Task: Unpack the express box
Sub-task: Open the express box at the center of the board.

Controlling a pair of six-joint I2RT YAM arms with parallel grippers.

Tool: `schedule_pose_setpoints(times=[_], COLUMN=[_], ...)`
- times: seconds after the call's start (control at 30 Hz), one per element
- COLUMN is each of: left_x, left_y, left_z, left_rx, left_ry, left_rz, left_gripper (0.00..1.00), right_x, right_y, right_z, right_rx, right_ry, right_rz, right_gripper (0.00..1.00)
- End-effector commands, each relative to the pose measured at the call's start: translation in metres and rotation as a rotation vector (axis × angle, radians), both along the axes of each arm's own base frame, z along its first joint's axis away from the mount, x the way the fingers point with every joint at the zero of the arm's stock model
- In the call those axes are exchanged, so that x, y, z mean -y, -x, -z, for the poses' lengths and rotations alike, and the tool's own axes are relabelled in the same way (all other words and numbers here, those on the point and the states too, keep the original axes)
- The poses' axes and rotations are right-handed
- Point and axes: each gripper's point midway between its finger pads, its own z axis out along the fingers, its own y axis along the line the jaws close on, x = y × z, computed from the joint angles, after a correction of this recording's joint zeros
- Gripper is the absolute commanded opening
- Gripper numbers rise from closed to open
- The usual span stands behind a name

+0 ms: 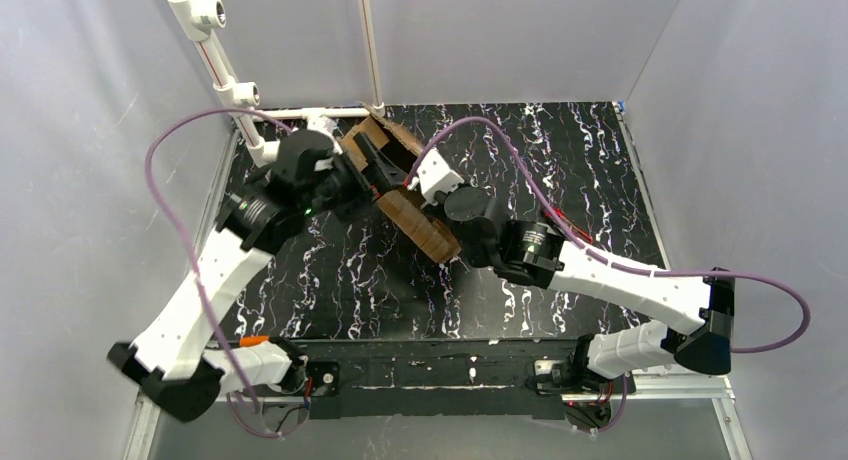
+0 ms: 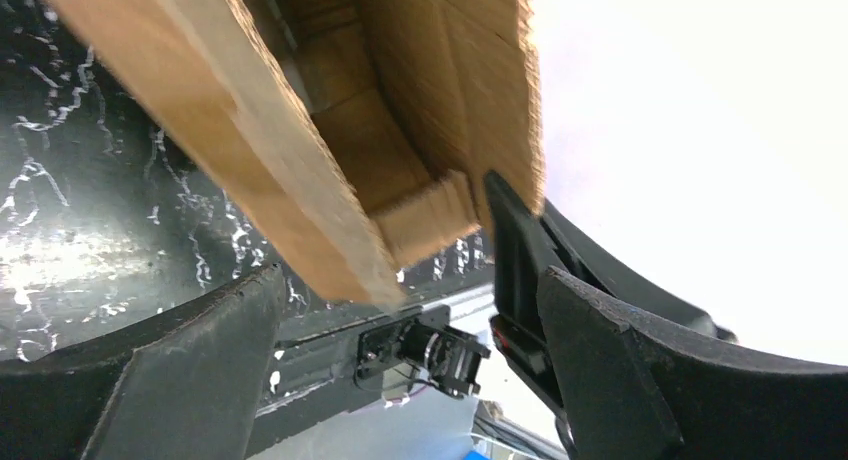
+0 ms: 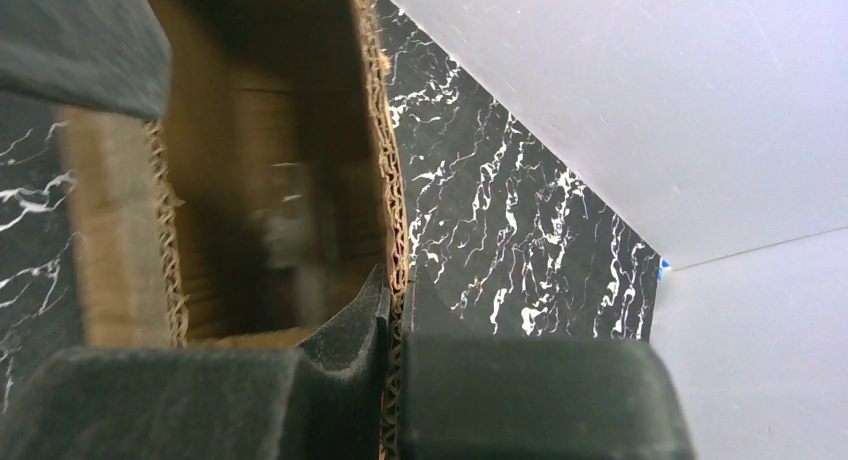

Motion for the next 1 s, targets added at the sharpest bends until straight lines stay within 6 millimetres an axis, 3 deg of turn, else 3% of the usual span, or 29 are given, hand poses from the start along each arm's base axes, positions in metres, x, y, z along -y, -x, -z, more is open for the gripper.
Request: schedule_pose_setpoints(times=[0.0,0.1,0.3,0.47,0.57,0.7,0.97], left_x=[-0.020,-0.033,-0.029,-0.028,-0.042,-0.056,-0.052], left_y=[-0.013,-0.022,-0.043,-0.045,-0.047,-0.053,-0.078], left_z=[0.038,0.047,0.052,0.046,0.047,0.060,0.075], left_rx=[-0.153,-0.161,-0.166,-0.130,-0.123,-0.252,-0.273], left_ry=[-0.205,-0.221,-0.195,-0.189,-0.200,-0.268,-0.341], left_rz=[-0.088,-0.177,-0.187,-0.178,-0.257,-0.358,-0.376], left_gripper=[0.96,0.98,0.98,0.98,0.98,0.98,0.98], right_x=[0.000,-0.005,-0.012,-0.014,-0.019,-0.023,-0.029], right_y=[-0.022,-0.027,-0.030,-0.033,-0.033,-0.032,-0.030], right_z=[-0.066,-0.057,-0.047,-0.034,-0.036,-0.034,-0.029], right_rx=[0.107,0.087,0.039,0.022,0.013,0.002,-0.016], right_ry=[-0.301,-0.290,-0.326,-0.296,-0.311,-0.319,-0.317], right_rz=[0.010,0.006,-0.006,0.009,-0.002,-0.014,-0.036], right_gripper=[0.01,0.01,0.01,0.01,0.01,0.01,0.01])
